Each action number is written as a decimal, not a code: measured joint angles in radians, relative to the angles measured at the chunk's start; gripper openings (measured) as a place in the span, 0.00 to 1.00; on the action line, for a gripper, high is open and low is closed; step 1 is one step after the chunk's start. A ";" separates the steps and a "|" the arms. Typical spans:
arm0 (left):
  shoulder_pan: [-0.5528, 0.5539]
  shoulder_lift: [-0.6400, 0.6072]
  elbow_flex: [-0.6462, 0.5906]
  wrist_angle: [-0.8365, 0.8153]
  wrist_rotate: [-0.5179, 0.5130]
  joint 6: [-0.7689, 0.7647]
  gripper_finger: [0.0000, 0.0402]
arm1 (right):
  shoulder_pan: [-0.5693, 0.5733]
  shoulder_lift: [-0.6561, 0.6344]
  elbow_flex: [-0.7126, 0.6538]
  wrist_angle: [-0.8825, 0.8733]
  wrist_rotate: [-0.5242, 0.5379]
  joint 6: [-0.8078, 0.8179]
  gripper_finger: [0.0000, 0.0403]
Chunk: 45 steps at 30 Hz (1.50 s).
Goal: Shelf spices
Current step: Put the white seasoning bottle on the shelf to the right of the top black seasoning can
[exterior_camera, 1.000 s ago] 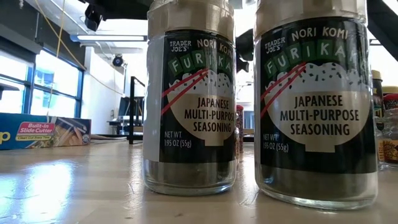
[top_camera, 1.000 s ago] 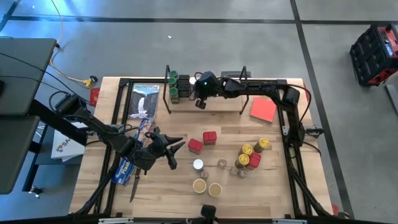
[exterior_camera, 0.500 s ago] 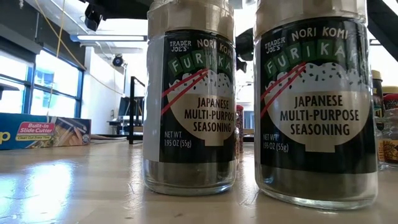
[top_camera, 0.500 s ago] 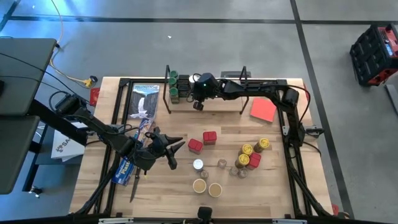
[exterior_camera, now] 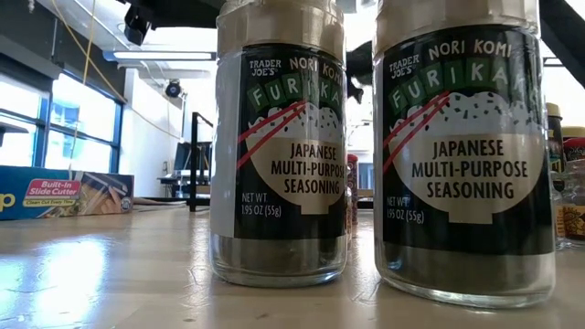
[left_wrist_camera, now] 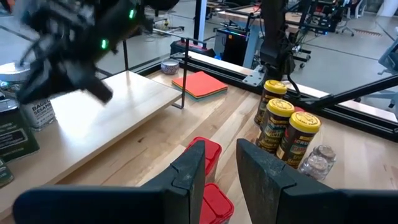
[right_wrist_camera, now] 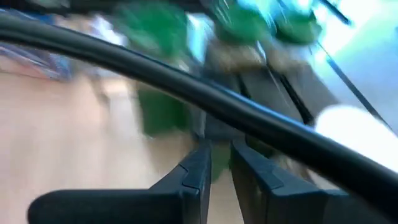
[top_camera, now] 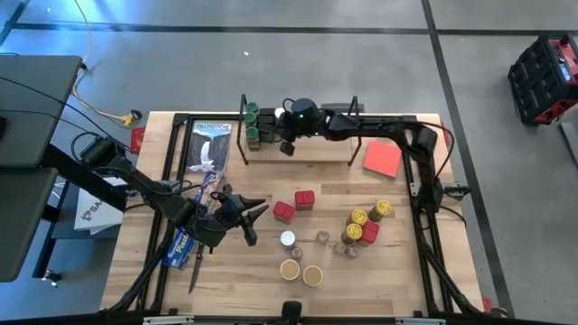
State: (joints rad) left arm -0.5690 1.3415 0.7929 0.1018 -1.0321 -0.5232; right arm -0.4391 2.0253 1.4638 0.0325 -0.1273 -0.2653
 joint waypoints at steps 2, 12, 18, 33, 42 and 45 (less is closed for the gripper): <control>0.000 0.000 0.000 0.001 0.000 0.000 0.22 | 0.004 -0.040 0.024 0.011 -0.013 -0.008 0.14; 0.000 0.000 0.000 0.003 0.006 -0.008 0.22 | -0.118 -0.122 0.259 -0.372 -0.098 -0.117 0.16; 0.000 0.000 0.000 0.001 0.006 -0.015 0.22 | -0.243 -0.084 0.253 -0.551 -0.294 -0.182 0.23; 0.033 0.000 0.000 0.001 0.032 -0.016 0.22 | -0.254 -0.085 0.096 -0.330 -0.301 -0.143 0.29; 0.034 0.000 0.000 0.000 0.035 -0.016 0.22 | -0.194 -0.085 0.096 -0.243 -0.265 -0.170 0.63; 0.034 0.000 0.000 0.000 0.035 -0.016 0.22 | -0.175 -0.084 0.096 -0.196 -0.256 -0.161 0.74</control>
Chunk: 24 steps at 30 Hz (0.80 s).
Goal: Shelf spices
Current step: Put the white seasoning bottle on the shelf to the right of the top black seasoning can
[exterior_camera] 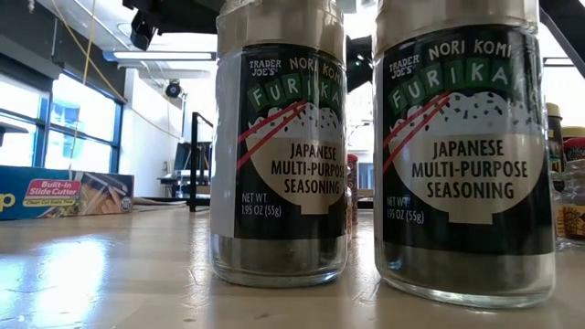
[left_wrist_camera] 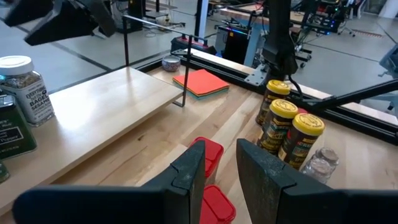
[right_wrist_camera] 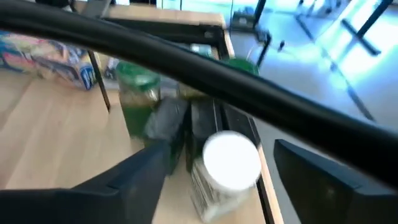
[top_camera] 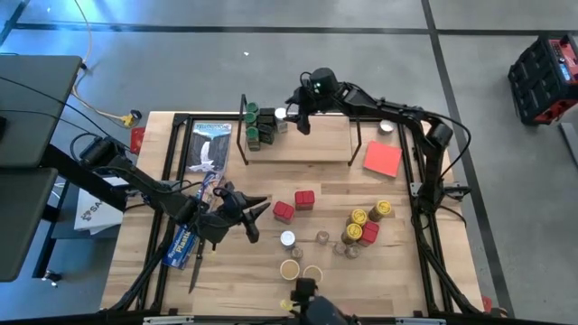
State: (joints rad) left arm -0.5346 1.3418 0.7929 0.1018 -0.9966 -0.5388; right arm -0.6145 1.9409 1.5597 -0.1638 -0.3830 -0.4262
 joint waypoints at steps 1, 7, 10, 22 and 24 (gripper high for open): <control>0.000 0.000 0.000 0.000 0.000 0.000 0.22 | 0.007 0.005 0.000 0.018 0.021 0.003 0.76; 0.000 0.000 0.000 -0.001 0.000 0.000 0.22 | 0.015 0.066 0.015 0.072 0.059 0.054 0.80; 0.000 0.000 0.000 -0.001 0.001 0.000 0.22 | 0.010 0.087 0.031 0.072 0.069 0.059 0.80; 0.000 0.000 0.000 0.000 0.014 0.000 0.22 | -0.007 0.146 0.050 0.056 0.036 0.040 0.80; 0.000 0.000 0.000 -0.001 0.015 0.000 0.22 | -0.007 0.147 0.050 0.056 0.039 0.032 0.79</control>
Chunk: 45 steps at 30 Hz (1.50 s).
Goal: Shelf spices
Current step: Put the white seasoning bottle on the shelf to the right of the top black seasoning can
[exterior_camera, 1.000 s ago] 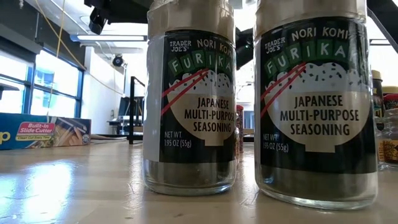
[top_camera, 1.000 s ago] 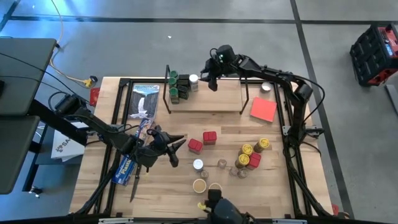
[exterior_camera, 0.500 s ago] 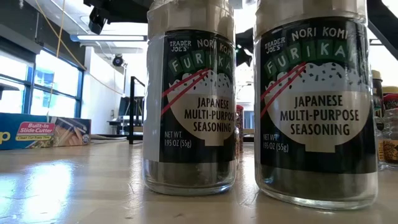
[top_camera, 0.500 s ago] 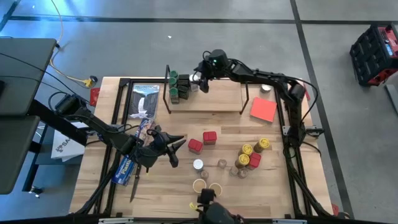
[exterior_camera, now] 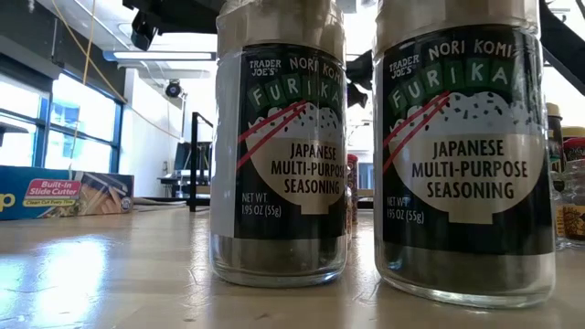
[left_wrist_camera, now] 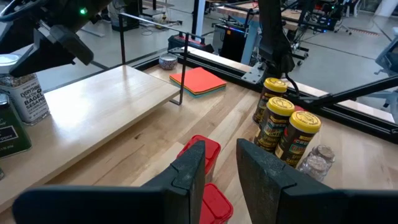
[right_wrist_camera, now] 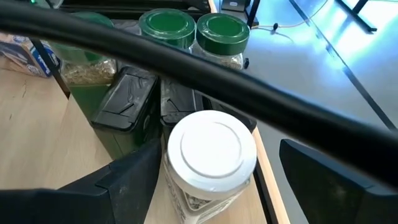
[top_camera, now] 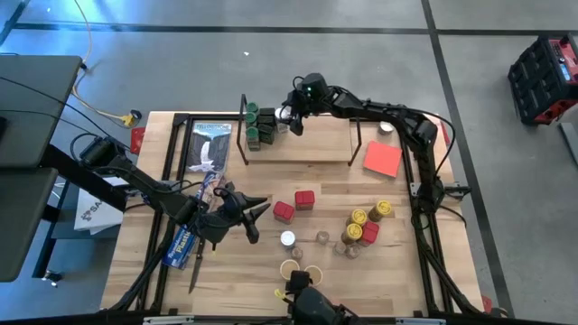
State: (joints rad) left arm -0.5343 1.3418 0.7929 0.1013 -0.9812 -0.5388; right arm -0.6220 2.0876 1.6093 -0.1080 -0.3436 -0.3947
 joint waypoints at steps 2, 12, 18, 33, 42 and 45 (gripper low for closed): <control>0.000 0.000 0.000 0.000 0.000 0.000 0.22 | 0.000 0.000 0.000 0.001 0.000 -0.007 0.77; 0.000 0.000 0.000 0.000 0.003 0.000 0.22 | 0.000 0.000 0.000 -0.001 0.001 -0.007 0.53; 0.000 0.000 0.000 0.000 0.003 0.000 0.22 | 0.000 0.000 0.000 -0.008 0.073 -0.003 0.45; 0.000 0.000 0.000 0.000 0.003 -0.007 0.22 | 0.001 0.003 0.038 -0.116 0.170 0.079 0.31; 0.000 0.000 0.000 0.000 0.003 -0.008 0.22 | 0.001 0.002 0.040 -0.124 0.156 0.056 0.31; 0.000 0.000 0.000 0.000 0.003 -0.008 0.22 | 0.001 0.002 0.040 -0.124 0.156 0.055 0.31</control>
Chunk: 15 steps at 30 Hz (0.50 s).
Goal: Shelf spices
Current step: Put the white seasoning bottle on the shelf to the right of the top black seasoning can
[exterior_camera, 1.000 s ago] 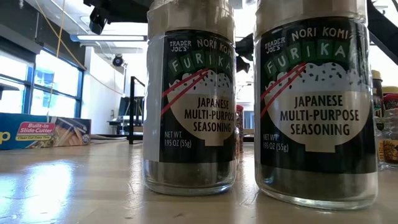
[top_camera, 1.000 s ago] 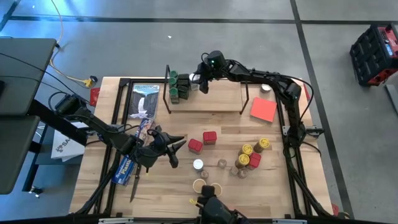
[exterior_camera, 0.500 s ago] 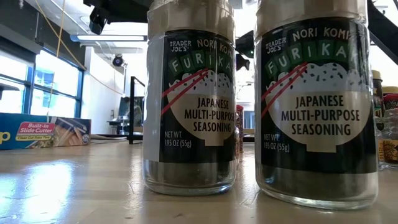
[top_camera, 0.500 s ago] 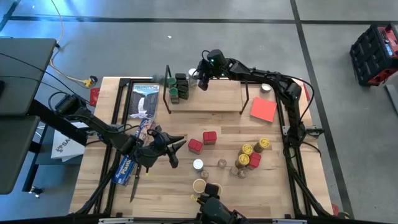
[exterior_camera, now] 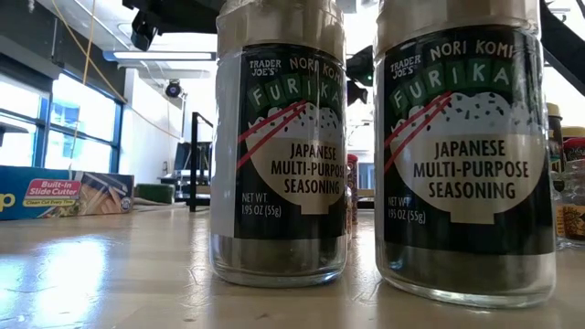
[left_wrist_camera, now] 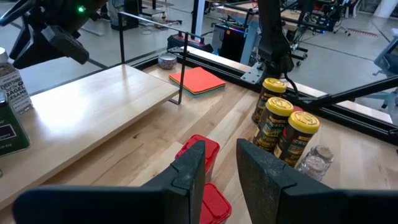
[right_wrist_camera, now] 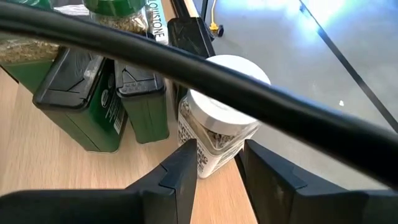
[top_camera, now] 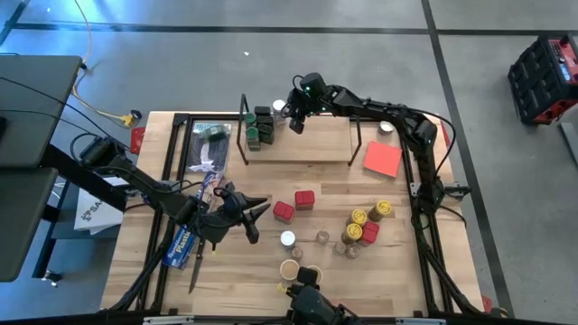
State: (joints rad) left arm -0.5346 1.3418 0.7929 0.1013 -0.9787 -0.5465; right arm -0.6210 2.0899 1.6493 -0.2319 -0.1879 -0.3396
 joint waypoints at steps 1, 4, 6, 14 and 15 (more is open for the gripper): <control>0.000 0.000 0.000 0.000 0.000 0.000 0.22 | 0.000 0.000 0.000 -0.001 0.000 -0.001 0.31; 0.000 0.000 0.000 0.000 0.000 0.000 0.22 | 0.000 -0.001 0.000 -0.004 0.000 -0.001 0.31; 0.000 0.000 0.000 0.000 0.000 0.000 0.22 | 0.000 -0.001 0.000 -0.007 0.000 -0.001 0.31; 0.000 0.000 0.000 0.002 0.000 -0.007 0.22 | -0.002 -0.041 0.000 -0.099 0.002 -0.059 0.31; 0.001 0.000 0.000 0.004 -0.001 -0.024 0.22 | -0.002 -0.056 0.000 -0.119 0.010 -0.072 0.31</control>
State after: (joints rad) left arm -0.5338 1.3418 0.7929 0.1056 -0.9795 -0.5700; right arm -0.6233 2.0335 1.6493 -0.3508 -0.1774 -0.4112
